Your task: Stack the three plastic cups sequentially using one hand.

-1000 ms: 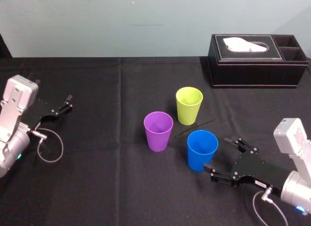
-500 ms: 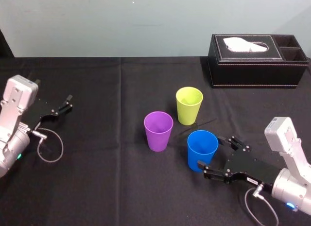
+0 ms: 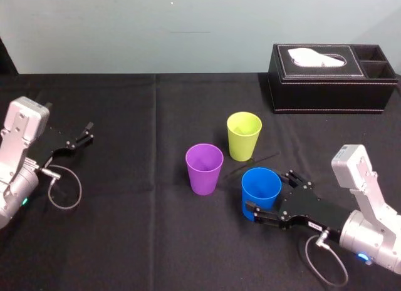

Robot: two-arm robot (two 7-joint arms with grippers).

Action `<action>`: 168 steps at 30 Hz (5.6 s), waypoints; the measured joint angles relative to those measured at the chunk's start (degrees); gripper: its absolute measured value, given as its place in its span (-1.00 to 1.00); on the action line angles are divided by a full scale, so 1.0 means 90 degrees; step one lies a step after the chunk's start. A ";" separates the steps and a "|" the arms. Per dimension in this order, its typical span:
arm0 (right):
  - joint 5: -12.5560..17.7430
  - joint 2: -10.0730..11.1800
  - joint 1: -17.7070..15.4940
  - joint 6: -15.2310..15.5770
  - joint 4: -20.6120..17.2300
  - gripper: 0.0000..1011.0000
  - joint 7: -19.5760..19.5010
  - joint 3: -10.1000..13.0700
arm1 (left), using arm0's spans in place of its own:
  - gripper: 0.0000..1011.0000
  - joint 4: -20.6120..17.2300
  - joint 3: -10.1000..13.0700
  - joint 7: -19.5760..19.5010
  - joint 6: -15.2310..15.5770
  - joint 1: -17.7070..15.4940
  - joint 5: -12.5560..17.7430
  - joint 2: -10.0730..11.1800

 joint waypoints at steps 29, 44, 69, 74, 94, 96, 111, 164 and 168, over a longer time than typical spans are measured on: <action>0.0048 -0.0106 0.0149 -0.0024 0.0114 0.57 0.0041 -0.0056 | 1.00 0.0000 0.0000 0.0000 0.0000 0.0000 0.0000 0.0000; 0.0048 -0.0098 0.0140 -0.0023 0.0104 0.48 0.0037 -0.0053 | 1.00 0.0000 0.0000 0.0000 0.0000 0.0000 0.0000 0.0000; -0.0105 -0.0045 -0.0009 0.0582 -0.1082 0.48 -0.0521 0.0387 | 1.00 0.0000 0.0000 0.0000 0.0000 0.0000 0.0000 0.0000; -0.0112 -0.0063 0.0278 0.0782 -0.1182 0.48 -0.0421 0.0263 | 1.00 0.0000 0.0000 0.0000 0.0000 0.0000 0.0000 0.0000; -0.0277 -0.0434 0.1622 0.1261 -0.0728 0.48 -0.0100 -0.0600 | 1.00 0.0000 0.0000 0.0000 0.0000 0.0000 0.0000 0.0000; -0.0285 -0.0464 0.1703 0.1268 -0.0670 0.48 -0.0073 -0.0663 | 1.00 0.0000 0.0000 0.0000 0.0000 0.0000 0.0000 0.0000; -0.0364 -0.0705 0.2191 0.1267 -0.0154 0.48 0.0062 -0.1123 | 1.00 0.0000 0.0000 0.0000 0.0000 0.0000 0.0000 0.0000; -0.0393 -0.0757 0.2156 0.1050 0.0238 0.48 0.0041 -0.1222 | 1.00 0.0000 0.0000 0.0000 0.0000 0.0000 0.0000 0.0000; -0.0392 -0.0755 0.2156 0.1052 0.0236 0.62 0.0040 -0.1222 | 1.00 0.0000 0.0000 0.0000 0.0000 0.0000 0.0000 0.0000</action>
